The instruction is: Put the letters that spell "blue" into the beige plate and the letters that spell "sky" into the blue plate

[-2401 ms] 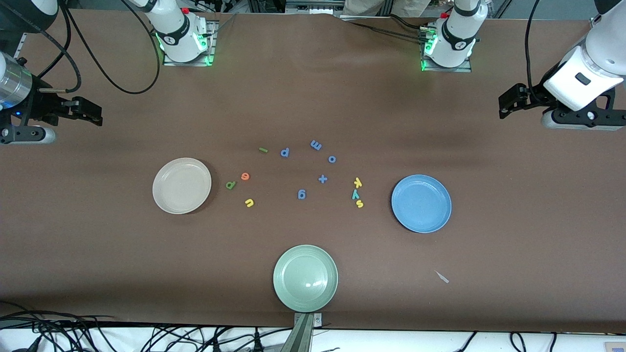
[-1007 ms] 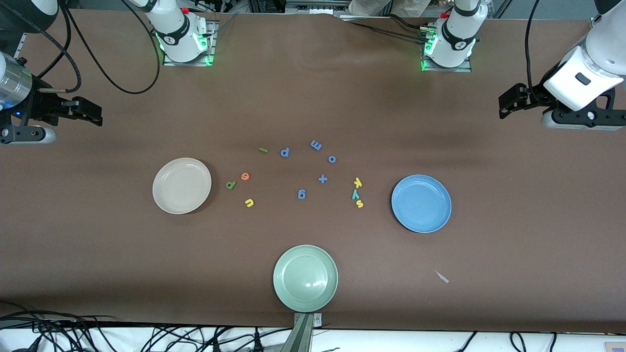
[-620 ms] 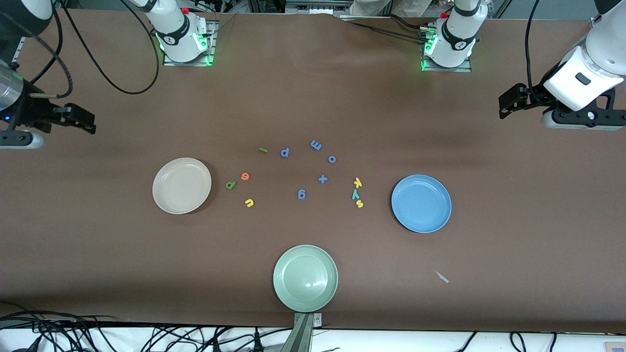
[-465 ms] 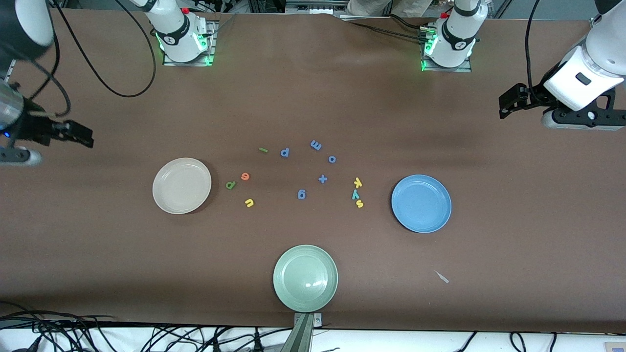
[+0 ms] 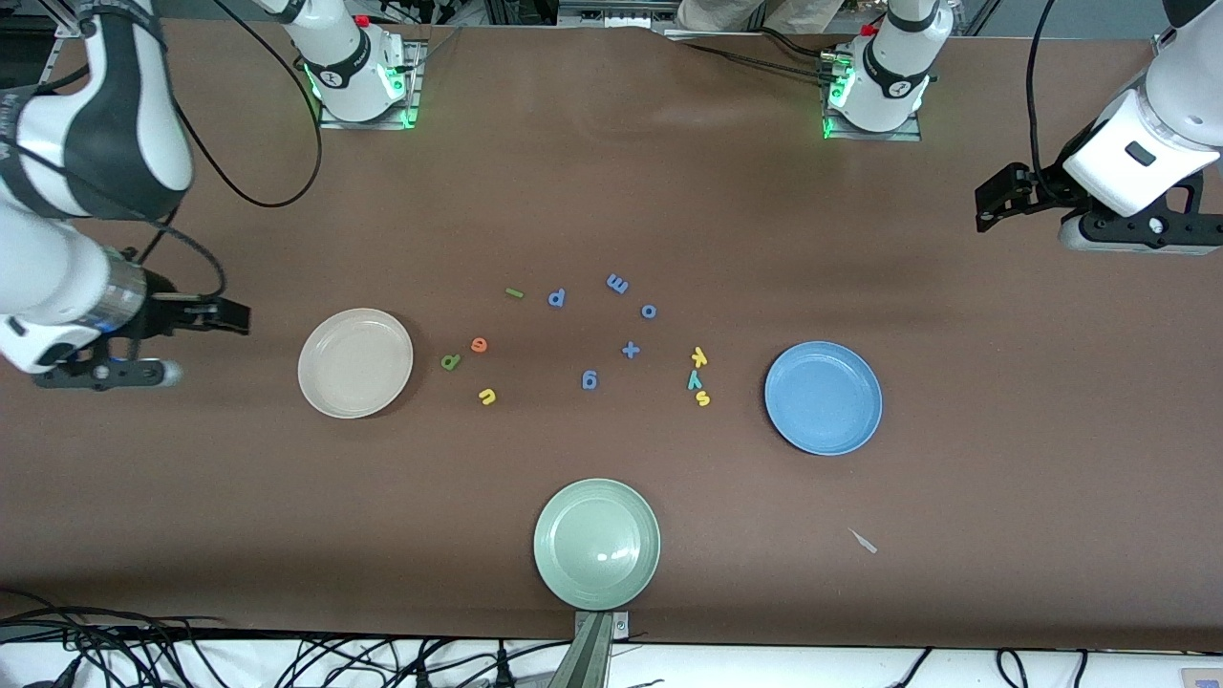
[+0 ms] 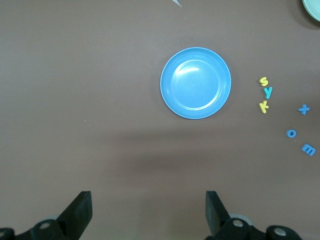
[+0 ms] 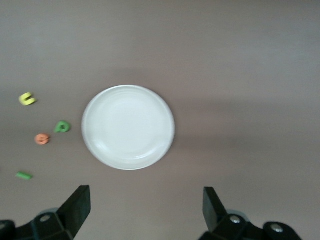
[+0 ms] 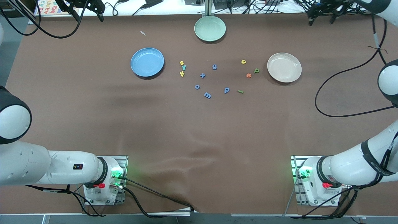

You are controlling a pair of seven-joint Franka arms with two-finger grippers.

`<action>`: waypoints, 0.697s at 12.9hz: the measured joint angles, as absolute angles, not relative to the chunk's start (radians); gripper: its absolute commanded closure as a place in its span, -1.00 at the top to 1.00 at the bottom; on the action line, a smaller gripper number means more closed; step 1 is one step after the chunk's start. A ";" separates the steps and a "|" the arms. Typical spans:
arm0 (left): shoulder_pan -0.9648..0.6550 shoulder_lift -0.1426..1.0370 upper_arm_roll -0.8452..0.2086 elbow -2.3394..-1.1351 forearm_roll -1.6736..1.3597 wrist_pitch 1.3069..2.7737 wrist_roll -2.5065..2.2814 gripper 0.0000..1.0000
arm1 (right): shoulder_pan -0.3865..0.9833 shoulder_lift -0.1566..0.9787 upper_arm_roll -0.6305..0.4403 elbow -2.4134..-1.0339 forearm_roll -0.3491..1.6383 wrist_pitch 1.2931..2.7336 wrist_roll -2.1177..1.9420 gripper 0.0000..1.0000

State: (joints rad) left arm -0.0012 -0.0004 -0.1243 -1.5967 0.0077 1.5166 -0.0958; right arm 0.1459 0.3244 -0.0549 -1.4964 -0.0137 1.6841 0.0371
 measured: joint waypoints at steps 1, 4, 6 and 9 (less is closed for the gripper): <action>-0.002 0.000 -0.125 -1.597 0.008 1.517 -0.094 1.00 | 0.172 0.342 -0.048 -1.496 0.010 1.687 0.072 0.99; -0.003 0.005 -0.127 -1.598 0.008 1.517 -0.093 1.00 | 0.247 0.409 -0.041 -1.496 0.044 1.760 0.194 0.99; -0.003 0.007 -0.127 -1.598 0.008 1.516 -0.093 1.00 | 0.299 0.459 -0.040 -1.496 0.044 1.813 0.303 0.99; -0.006 0.010 -0.128 -1.599 0.008 1.515 -0.092 1.00 | 0.340 0.532 -0.040 -1.494 0.045 1.900 0.411 0.99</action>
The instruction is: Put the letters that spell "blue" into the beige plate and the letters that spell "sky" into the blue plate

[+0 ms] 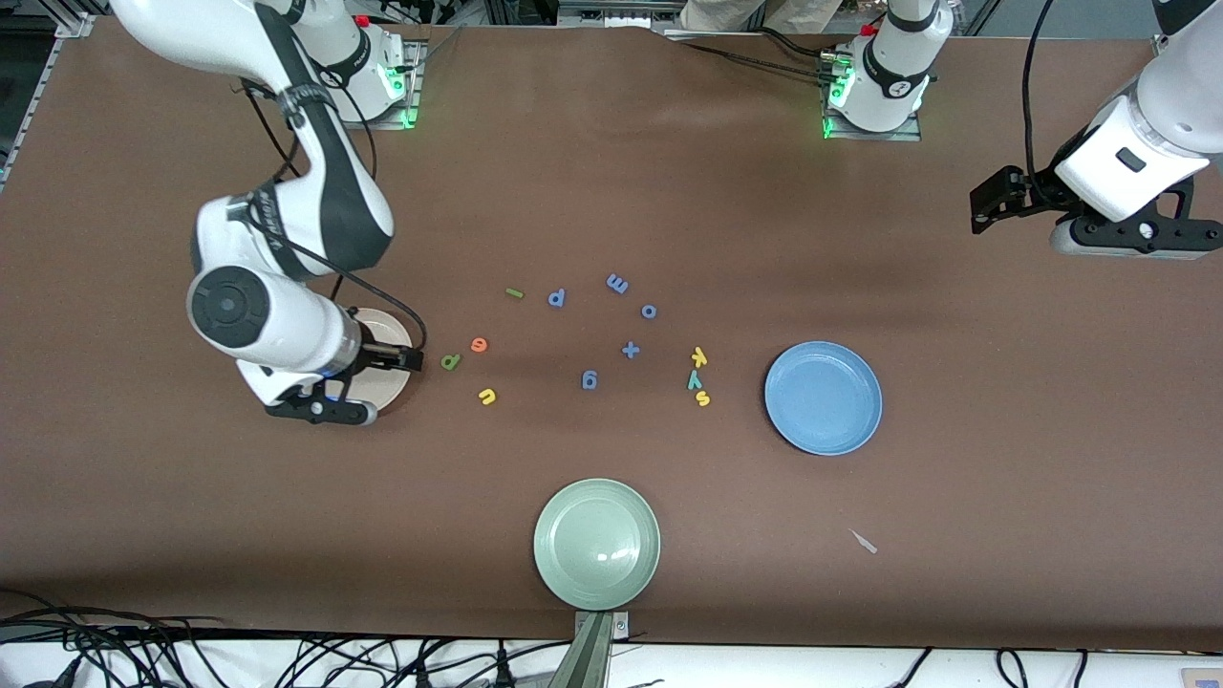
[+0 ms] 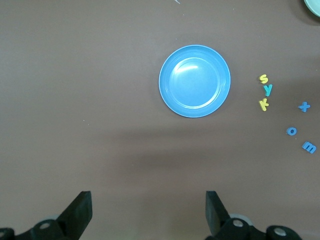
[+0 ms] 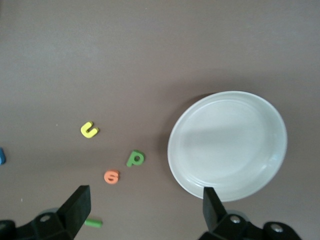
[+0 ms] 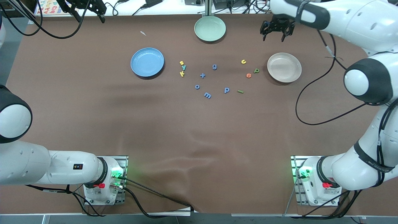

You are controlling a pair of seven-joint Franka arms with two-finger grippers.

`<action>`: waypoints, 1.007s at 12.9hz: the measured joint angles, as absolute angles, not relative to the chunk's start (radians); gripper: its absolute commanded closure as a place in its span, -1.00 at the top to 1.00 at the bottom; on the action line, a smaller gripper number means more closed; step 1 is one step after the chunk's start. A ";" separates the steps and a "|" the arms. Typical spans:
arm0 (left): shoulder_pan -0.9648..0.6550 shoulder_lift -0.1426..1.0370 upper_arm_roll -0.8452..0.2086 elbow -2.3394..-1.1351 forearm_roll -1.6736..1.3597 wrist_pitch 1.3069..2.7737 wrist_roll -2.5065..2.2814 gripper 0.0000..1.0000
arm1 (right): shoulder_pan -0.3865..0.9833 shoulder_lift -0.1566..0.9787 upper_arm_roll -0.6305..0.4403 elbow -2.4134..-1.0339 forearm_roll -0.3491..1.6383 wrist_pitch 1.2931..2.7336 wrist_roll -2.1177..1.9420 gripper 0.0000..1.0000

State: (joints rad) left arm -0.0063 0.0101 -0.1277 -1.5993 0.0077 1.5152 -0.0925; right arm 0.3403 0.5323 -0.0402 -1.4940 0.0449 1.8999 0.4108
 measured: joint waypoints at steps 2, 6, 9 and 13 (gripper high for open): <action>-0.011 0.030 -0.133 -1.606 0.008 1.514 -0.092 1.00 | 0.344 0.567 -0.040 -1.507 0.056 1.973 0.461 0.99; -0.019 0.187 -0.235 -1.621 0.007 1.529 -0.093 1.00 | 0.347 0.598 -0.018 -1.668 0.131 2.225 0.569 0.99; -0.071 0.346 -0.281 -1.615 0.007 1.623 -0.140 1.00 | 0.356 0.598 0.014 -1.748 0.132 2.307 0.674 0.99; -0.170 0.491 -0.284 -1.604 0.008 1.805 -0.318 1.00 | 0.356 0.598 0.025 -1.836 0.133 2.365 0.712 0.96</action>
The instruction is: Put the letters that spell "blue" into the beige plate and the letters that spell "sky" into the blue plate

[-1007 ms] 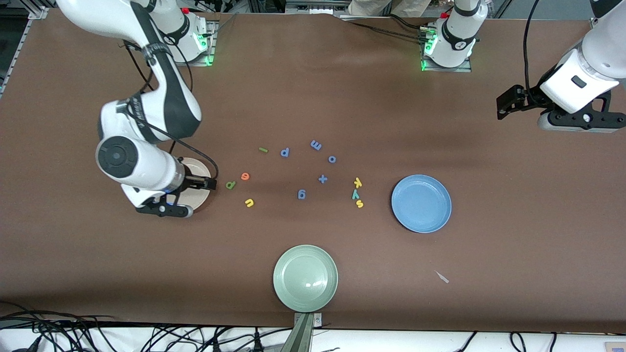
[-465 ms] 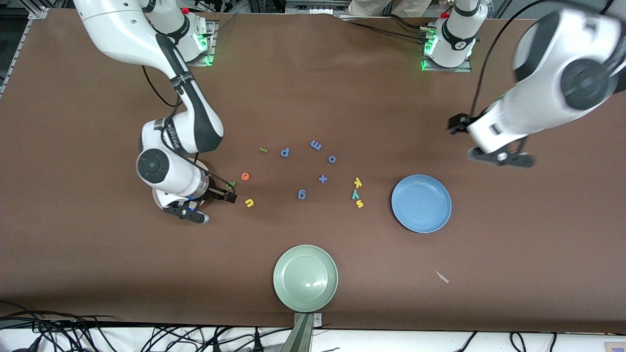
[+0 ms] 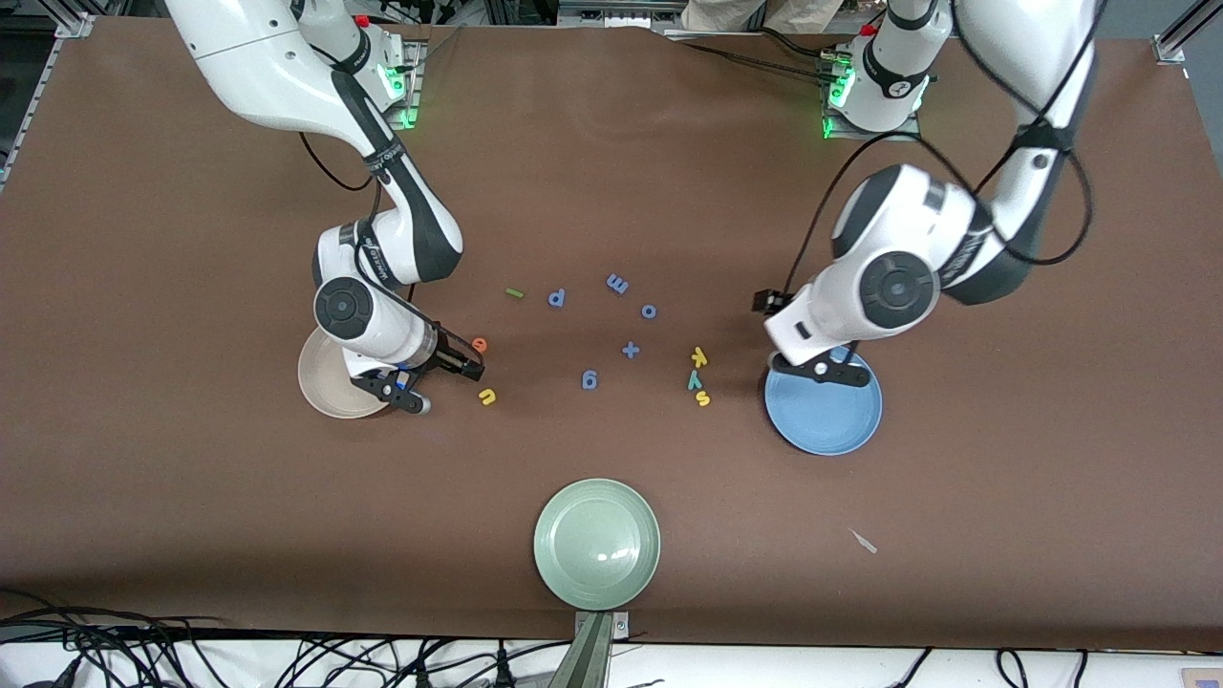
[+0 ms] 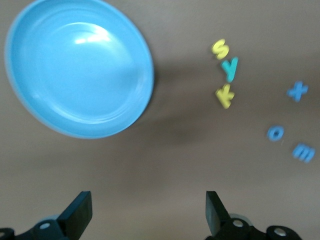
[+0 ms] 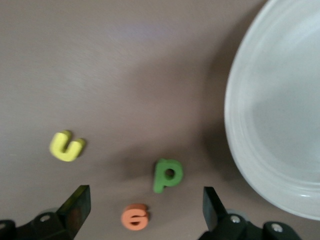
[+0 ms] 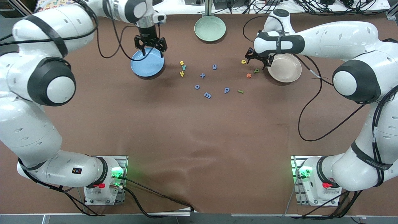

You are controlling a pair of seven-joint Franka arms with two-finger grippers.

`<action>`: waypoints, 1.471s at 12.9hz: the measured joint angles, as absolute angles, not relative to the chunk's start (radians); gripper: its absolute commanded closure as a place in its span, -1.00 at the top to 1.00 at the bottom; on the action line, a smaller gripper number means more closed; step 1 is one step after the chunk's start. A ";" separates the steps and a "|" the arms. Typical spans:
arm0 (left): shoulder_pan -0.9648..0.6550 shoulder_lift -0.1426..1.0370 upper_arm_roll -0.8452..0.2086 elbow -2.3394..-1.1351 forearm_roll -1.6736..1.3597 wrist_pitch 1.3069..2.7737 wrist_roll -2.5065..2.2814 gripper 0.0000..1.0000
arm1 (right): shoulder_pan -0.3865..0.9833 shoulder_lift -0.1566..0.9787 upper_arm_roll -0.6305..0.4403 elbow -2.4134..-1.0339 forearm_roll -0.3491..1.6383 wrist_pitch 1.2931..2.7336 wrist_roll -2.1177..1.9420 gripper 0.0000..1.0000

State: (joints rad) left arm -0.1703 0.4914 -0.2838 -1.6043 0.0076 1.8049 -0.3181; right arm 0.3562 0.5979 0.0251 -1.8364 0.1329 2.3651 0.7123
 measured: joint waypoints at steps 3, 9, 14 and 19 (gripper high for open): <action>-0.255 0.572 -0.286 -1.602 0.008 1.932 -0.496 1.00 | 0.354 0.598 0.025 -1.889 0.133 2.418 0.713 0.80; -0.308 0.709 -0.280 -1.584 0.113 2.191 -0.569 1.00 | 0.344 0.598 0.024 -1.898 0.133 2.427 0.714 0.19; -0.308 0.788 -0.277 -1.557 0.125 2.330 -0.568 0.68 | 0.342 0.601 0.024 -1.902 0.134 2.441 0.715 -0.75; -0.309 0.816 -0.277 -1.554 0.219 2.376 -0.571 0.10 | 0.341 0.593 0.024 -1.895 0.134 2.436 0.711 -0.91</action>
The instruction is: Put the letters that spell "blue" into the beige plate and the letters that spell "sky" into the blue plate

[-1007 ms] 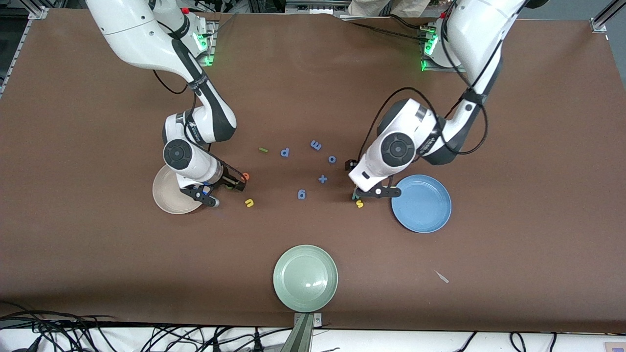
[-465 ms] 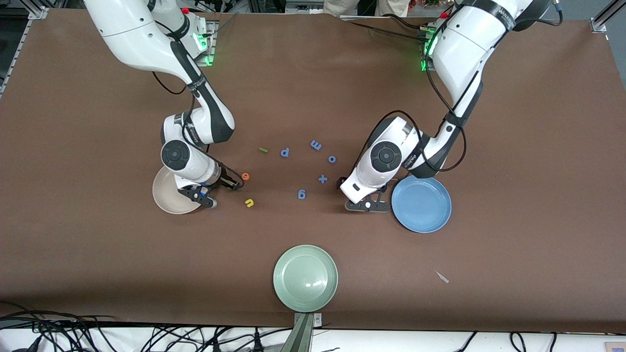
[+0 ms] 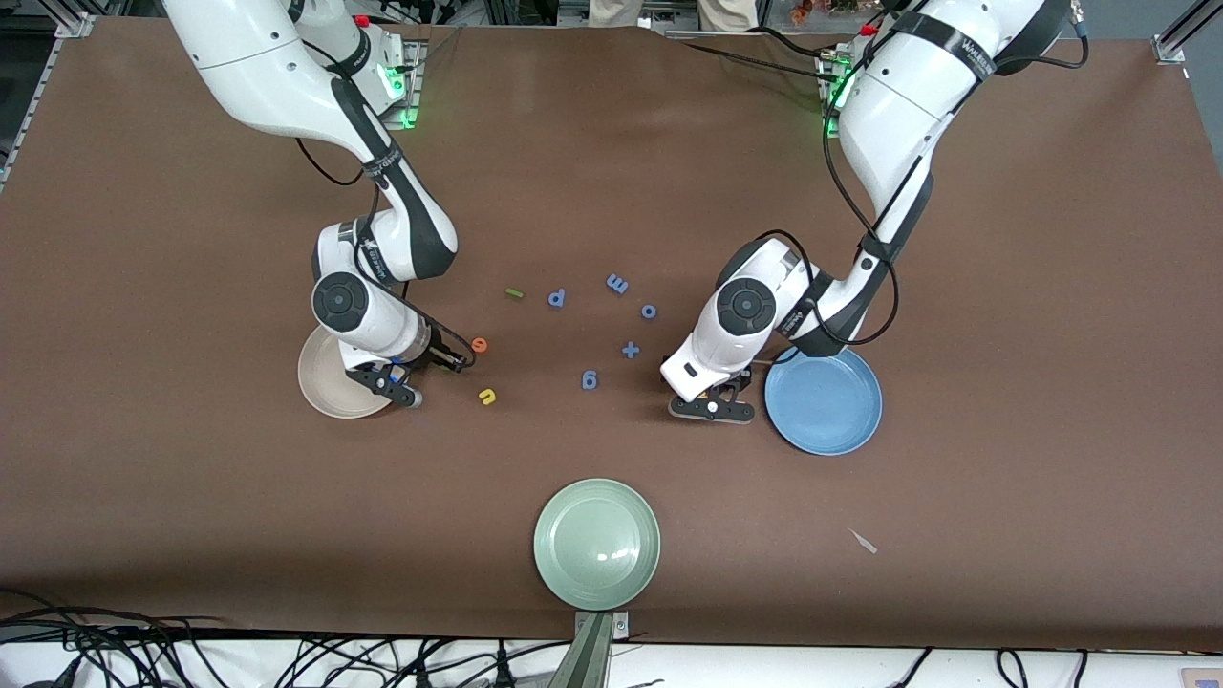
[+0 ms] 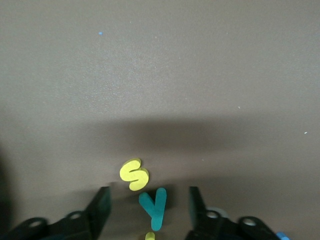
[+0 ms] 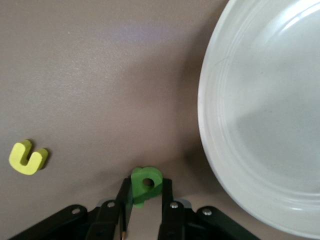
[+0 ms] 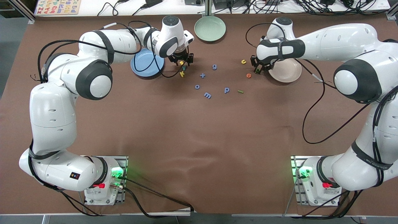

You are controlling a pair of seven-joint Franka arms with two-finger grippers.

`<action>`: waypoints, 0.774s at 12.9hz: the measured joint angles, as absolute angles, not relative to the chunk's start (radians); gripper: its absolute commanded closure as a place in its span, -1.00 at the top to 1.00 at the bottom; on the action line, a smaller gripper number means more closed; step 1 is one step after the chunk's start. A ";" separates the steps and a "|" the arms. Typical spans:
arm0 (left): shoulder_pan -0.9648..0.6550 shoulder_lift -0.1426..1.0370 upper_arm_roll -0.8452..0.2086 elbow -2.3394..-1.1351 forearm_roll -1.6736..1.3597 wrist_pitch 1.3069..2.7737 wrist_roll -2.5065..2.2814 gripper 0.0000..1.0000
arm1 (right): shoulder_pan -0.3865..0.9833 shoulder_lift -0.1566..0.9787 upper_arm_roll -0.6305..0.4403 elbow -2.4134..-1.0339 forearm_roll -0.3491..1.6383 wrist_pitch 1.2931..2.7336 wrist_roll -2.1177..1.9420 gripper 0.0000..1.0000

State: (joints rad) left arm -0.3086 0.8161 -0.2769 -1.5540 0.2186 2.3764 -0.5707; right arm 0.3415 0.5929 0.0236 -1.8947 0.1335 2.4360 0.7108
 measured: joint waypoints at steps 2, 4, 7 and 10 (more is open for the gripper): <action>-0.309 0.824 -0.277 -1.554 0.219 2.376 -0.571 0.10 | 0.338 0.573 0.021 -1.880 0.134 2.391 0.704 -0.91; -0.310 0.830 -0.277 -1.554 0.219 2.376 -0.574 -0.14 | 0.318 0.541 0.018 -1.862 0.133 2.328 0.665 -0.87; -0.311 0.827 -0.278 -1.553 0.220 2.375 -0.579 -0.80 | 0.286 0.502 -0.006 -1.856 0.131 2.249 0.539 -0.84; -0.311 0.826 -0.280 -1.552 0.220 2.375 -0.580 -0.81 | 0.274 0.502 -0.047 -1.863 0.131 2.226 0.445 -0.13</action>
State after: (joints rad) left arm -0.3109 0.8264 -0.2800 -1.5525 0.2201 2.3746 -0.5797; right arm 0.2738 0.5020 -0.0471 -1.8629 0.1309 2.2265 0.4446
